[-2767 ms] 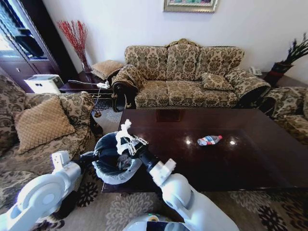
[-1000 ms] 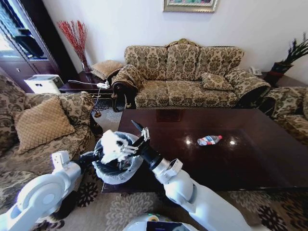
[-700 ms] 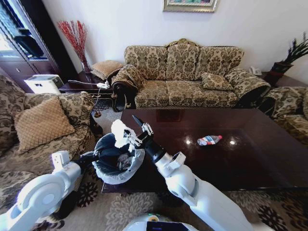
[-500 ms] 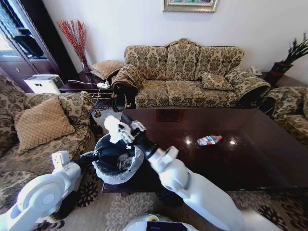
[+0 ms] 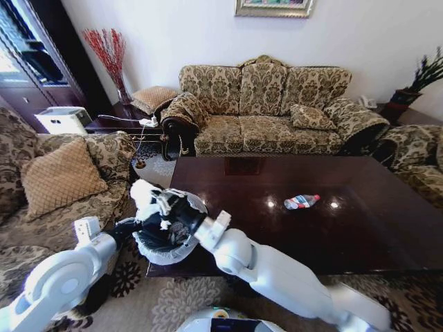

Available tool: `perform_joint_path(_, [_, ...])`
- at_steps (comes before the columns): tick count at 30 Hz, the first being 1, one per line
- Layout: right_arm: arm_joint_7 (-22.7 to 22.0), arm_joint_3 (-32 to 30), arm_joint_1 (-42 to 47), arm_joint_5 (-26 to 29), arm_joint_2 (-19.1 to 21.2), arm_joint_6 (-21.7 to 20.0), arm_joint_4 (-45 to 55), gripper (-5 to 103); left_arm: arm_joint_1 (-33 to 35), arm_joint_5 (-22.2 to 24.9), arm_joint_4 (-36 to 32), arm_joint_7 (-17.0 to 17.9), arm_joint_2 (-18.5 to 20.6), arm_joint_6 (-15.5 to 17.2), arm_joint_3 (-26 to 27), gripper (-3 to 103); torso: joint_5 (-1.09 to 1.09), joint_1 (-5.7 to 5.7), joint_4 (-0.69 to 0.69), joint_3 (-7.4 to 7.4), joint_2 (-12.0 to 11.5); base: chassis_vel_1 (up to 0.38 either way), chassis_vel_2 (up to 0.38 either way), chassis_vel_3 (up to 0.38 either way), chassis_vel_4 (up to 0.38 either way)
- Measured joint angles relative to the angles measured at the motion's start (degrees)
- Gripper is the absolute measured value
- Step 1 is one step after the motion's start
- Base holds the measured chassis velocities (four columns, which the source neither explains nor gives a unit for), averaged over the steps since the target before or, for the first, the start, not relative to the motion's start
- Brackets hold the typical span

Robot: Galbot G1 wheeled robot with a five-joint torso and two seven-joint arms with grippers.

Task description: Move to the front of the table and place the trash on the table into the trash bin.

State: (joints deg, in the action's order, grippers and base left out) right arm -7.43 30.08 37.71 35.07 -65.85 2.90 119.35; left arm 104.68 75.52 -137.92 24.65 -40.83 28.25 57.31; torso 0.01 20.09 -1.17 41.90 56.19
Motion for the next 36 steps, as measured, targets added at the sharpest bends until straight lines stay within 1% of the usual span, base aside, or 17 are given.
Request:
perform_joint_path(4, [0.0, 0.3, 0.8, -0.2, 0.6, -1.2, 0.3, 0, 0.0, 0.0, 0.0, 0.0, 0.0, 0.0, 0.0, 0, 0.00, 0.00, -0.01, 0.00, 0.0, 0.000, 0.000, 0.000, 0.000])
perform_joint_path(8, [0.0, 2.1, 0.7, 1.5, 0.2, -7.5, 2.0, -1, 0.0, 0.0, 0.0, 0.0, 0.0, 0.0, 0.0, 0, -0.01, 0.00, -0.02, 0.00, 0.0, 0.000, 0.000, 0.000, 0.000])
perform_joint_path(9, [0.0, 2.1, 0.7, 1.5, 0.2, -7.5, 2.0, -1, 0.0, 0.0, 0.0, 0.0, 0.0, 0.0, 0.0, 0, -0.01, 0.00, -0.02, 0.00, 0.0, 0.000, 0.000, 0.000, 0.000])
perform_joint_path(11, [0.0, 2.4, 0.6, 1.9, -0.2, -10.3, 2.9, 4, 0.0, 0.0, 0.0, 0.0, 0.0, 0.0, 0.0, 0, -0.01, 0.00, -0.02, 0.00, 0.0, 0.000, 0.000, 0.000, 0.000])
perform_joint_path(13, [0.0, 2.3, 0.6, 3.5, -0.7, -15.2, 5.4, 20, 0.0, 0.0, 0.0, 0.0, 0.0, 0.0, 0.0, 0, -0.01, 0.00, -0.02, 0.00, 0.0, 0.000, 0.000, 0.000, 0.000])
perform_joint_path(15, [0.0, 2.1, 0.6, 4.5, -0.7, -16.7, 6.5, 20, 0.0, 0.0, 0.0, 0.0, 0.0, 0.0, 0.0, 0, -0.01, 0.00, -0.02, 0.00, 0.0, 0.000, 0.000, 0.000, 0.000])
perform_joint_path(16, [0.0, 1.8, 0.7, 5.8, -0.7, -18.6, 7.9, 31, 0.0, 0.0, 0.0, 0.0, 0.0, 0.0, 0.0, 0, -0.02, 0.00, -0.02, 0.00, 0.0, 0.000, 0.000, 0.000, 0.000])
perform_joint_path(20, [0.0, 1.1, 0.7, 6.5, -0.7, -21.5, 9.2, 37, 0.0, 0.0, 0.0, 0.0, 0.0, 0.0, 0.0, 0, -0.02, -0.01, -0.02, -0.01, 0.0, 0.000, 0.000, 0.000, 0.000])
perform_joint_path(21, [0.0, 0.7, 0.6, 6.4, -0.8, -23.1, 9.7, 47, 0.0, 0.0, 0.0, 0.0, 0.0, 0.0, 0.0, 0, -0.02, 0.00, -0.02, 0.00, 0.0, 0.000, 0.000, 0.000, 0.000])
perform_joint_path(23, [0.0, 0.5, 0.6, 6.2, -0.8, -24.3, 10.0, 47, 0.0, 0.0, 0.0, 0.0, 0.0, 0.0, 0.0, 0, -0.02, 0.00, -0.02, 0.00, 0.0, 0.000, 0.000, 0.000, 0.000])
perform_joint_path(26, [0.0, -0.1, 0.7, 4.9, -0.8, -28.4, 10.5, 64, 0.0, 0.0, 0.0, 0.0, 0.0, 0.0, 0.0, 0, -0.02, 0.00, -0.02, 0.00, 0.0, 0.000, 0.000, 0.000, 0.000])
perform_joint_path(28, [0.0, -0.2, 0.9, 4.5, -0.6, -29.0, 10.5, 69, 0.0, 0.0, 0.0, 0.0, 0.0, 0.0, 0.0, 0, -0.02, 0.00, -0.02, -0.01, 0.0, 0.000, 0.000, 0.000, 0.000])
perform_joint_path(30, [0.0, -0.9, 1.8, 3.1, -0.2, -28.7, 9.7, 80, 0.0, 0.0, 0.0, 0.0, 0.0, 0.0, 0.0, 0, 0.00, 0.00, -0.02, 0.00, 0.0, 0.000, 0.000, 0.000, 0.000])
perform_joint_path(31, [0.0, -0.9, 1.8, 3.1, -0.2, -28.7, 9.7, 80, 0.0, 0.0, 0.0, 0.0, 0.0, 0.0, 0.0, 0, 0.00, 0.00, -0.02, 0.00, 0.0, 0.000, 0.000, 0.000, 0.000])
perform_joint_path(34, [0.0, -1.5, 2.1, 2.4, -0.1, -27.5, 9.3, 95, -0.3, -0.3, 0.6, -0.2, 0.9, -0.5, 0.0, 0, -0.01, 0.00, -0.02, 0.00, 0.0, 0.000, 0.000, 0.000, 0.000])
perform_joint_path(35, [0.0, -1.5, 2.1, 2.4, -0.1, -27.5, 9.3, 95, -0.3, -0.3, 0.6, -0.2, 0.9, -0.5, 0.0, 0, -0.01, 0.00, -0.02, 0.00, 0.0, 0.000, 0.000, 0.000, 0.000])
perform_joint_path(36, [0.0, -1.7, 2.0, 2.4, -0.1, -27.2, 9.3, 99, -0.9, -1.7, 2.0, -1.1, 3.0, -1.8, 0.1, 0, -0.04, -0.01, -0.04, 0.00, 0.0, 0.000, 0.000, 0.000, 0.000])
